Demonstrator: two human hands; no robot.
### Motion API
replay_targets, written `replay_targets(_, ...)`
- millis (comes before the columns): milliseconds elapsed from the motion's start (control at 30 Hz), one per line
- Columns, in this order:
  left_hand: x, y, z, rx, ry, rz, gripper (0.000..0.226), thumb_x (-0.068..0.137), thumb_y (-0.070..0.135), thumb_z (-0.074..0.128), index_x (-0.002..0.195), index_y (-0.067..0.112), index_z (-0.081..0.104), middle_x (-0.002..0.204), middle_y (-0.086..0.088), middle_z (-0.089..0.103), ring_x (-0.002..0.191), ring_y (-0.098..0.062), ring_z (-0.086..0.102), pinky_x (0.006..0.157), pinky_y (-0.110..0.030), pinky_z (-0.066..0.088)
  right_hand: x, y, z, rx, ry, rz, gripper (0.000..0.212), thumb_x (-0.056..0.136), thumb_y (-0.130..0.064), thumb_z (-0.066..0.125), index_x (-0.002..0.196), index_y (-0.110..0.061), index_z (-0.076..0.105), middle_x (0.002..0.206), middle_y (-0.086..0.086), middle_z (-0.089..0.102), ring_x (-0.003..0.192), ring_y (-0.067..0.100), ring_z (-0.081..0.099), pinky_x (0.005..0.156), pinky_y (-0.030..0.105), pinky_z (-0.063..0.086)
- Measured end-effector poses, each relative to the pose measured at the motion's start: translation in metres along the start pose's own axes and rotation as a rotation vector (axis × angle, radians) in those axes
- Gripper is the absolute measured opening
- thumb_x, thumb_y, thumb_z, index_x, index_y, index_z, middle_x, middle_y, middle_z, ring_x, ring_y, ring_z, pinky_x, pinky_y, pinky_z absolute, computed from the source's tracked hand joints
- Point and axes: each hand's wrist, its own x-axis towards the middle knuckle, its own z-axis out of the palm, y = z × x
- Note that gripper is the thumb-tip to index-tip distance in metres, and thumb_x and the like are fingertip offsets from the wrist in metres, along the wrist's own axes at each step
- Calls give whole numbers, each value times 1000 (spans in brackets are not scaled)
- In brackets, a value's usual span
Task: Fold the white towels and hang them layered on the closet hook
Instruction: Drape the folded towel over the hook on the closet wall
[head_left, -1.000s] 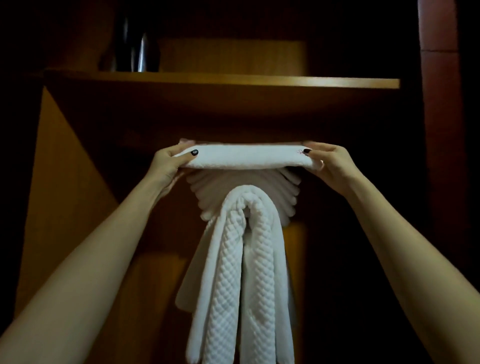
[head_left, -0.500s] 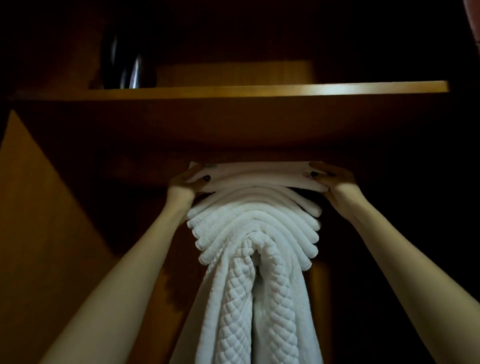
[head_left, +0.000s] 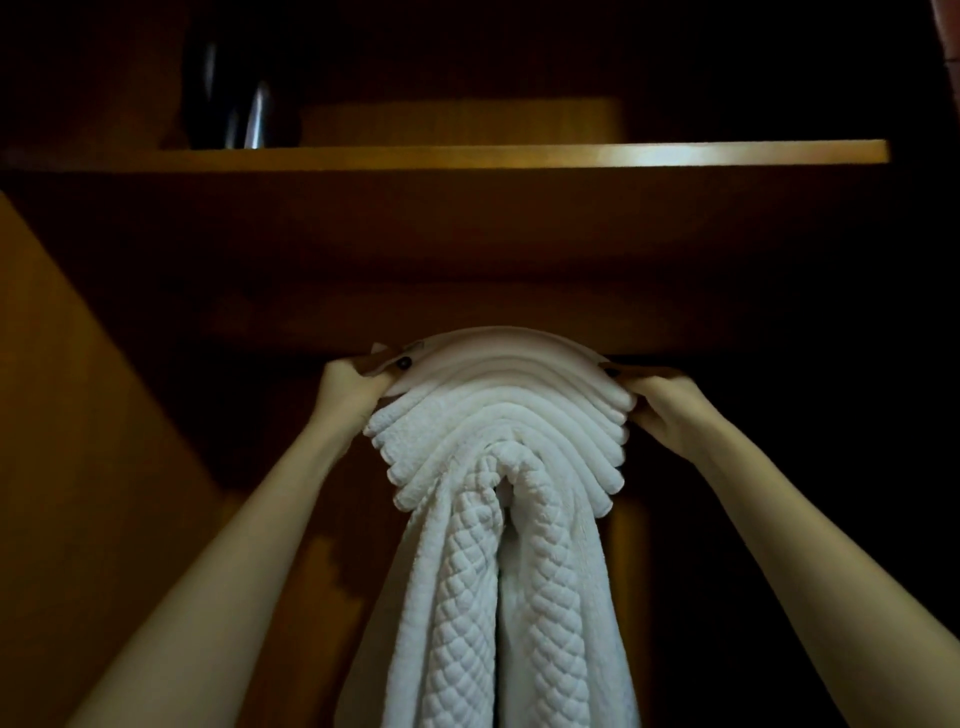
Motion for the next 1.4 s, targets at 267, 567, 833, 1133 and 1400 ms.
replay_targets(267,3,53,26,917,-244,524,43,99,39,42,139,27,53,149,-4,42,130,-30,46,106,-48,39,-2,-27,22,-988,160,-628,28,98,-29,53,85,-11,71,72,2,63,51,18,56,51,33,43)
replay_targets(567,12,29,55,729,-410,666,46,101,24,46,147,29,42,150,0,45,138,-20,41,112,-26,31,5,-10,56,-1214,-170,-750,47,101,-14,44,148,-22,41,139,4,57,103,19,66,85,37,54)
replay_targets(833,33,34,62,758,-262,585,40,100,41,48,137,29,55,140,-12,54,125,-33,49,97,-28,37,27,-20,60,-1144,-144,-775,37,105,-22,40,140,-18,52,133,7,61,116,23,60,76,11,34)
replay_targets(1133,13,33,62,876,-372,444,43,102,36,39,145,32,42,132,-13,59,117,-32,55,93,-36,43,12,-11,59,-1267,-134,-574,43,104,-32,40,144,-18,45,57,1,54,44,11,47,44,29,31)
replay_targets(1400,9,43,60,704,-350,328,49,97,62,33,131,35,56,128,-8,63,119,-31,56,97,-37,41,0,-23,56,-1250,-135,-584,39,102,-39,39,76,-14,56,63,6,58,60,23,55,54,34,35)
